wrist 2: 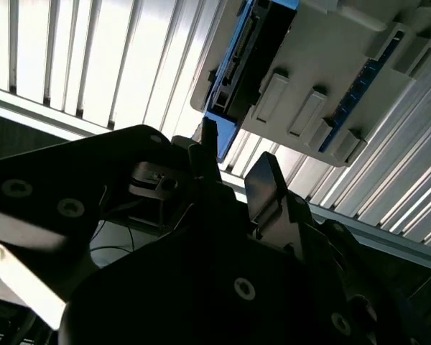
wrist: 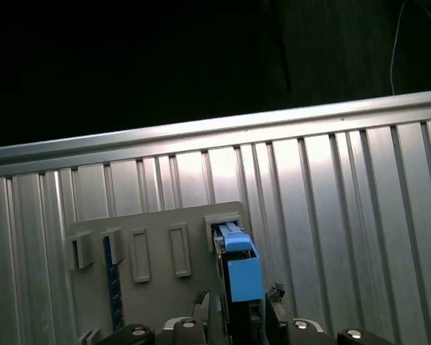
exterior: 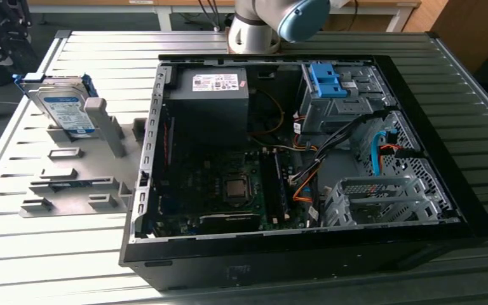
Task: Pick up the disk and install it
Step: 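Pick up the disk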
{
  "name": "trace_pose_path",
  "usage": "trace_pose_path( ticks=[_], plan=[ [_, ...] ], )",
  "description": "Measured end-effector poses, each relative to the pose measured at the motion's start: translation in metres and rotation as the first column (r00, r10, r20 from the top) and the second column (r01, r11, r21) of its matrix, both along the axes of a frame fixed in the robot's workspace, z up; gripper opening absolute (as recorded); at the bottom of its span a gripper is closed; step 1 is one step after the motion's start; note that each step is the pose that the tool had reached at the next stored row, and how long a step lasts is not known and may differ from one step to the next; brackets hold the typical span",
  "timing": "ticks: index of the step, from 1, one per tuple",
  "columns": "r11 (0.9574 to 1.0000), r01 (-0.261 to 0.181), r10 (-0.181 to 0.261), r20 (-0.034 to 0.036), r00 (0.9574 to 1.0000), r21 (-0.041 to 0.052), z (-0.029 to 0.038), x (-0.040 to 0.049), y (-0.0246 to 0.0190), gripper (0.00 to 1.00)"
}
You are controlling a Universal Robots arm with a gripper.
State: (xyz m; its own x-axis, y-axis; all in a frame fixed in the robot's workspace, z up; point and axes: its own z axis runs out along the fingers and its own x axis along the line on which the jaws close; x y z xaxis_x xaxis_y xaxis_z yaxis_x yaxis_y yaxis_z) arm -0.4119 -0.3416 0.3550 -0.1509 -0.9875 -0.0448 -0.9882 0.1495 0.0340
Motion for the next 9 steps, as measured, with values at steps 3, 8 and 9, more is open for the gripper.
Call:
trace_pose_path(
  ticks=[3,8,9],
  plan=[
    [1.0000,-0.010,0.010,-0.0002,1.0000,-0.0001,-0.0025,-0.0013,0.0002,0.44],
    [0.9999,-0.014,0.014,-0.0003,0.9999,-0.0035,-0.0066,-0.0022,0.0004,0.50],
    [0.9999,-0.015,0.015,-0.0004,0.9999,-0.0041,-0.0072,-0.0022,0.0005,0.52]
  ],
)
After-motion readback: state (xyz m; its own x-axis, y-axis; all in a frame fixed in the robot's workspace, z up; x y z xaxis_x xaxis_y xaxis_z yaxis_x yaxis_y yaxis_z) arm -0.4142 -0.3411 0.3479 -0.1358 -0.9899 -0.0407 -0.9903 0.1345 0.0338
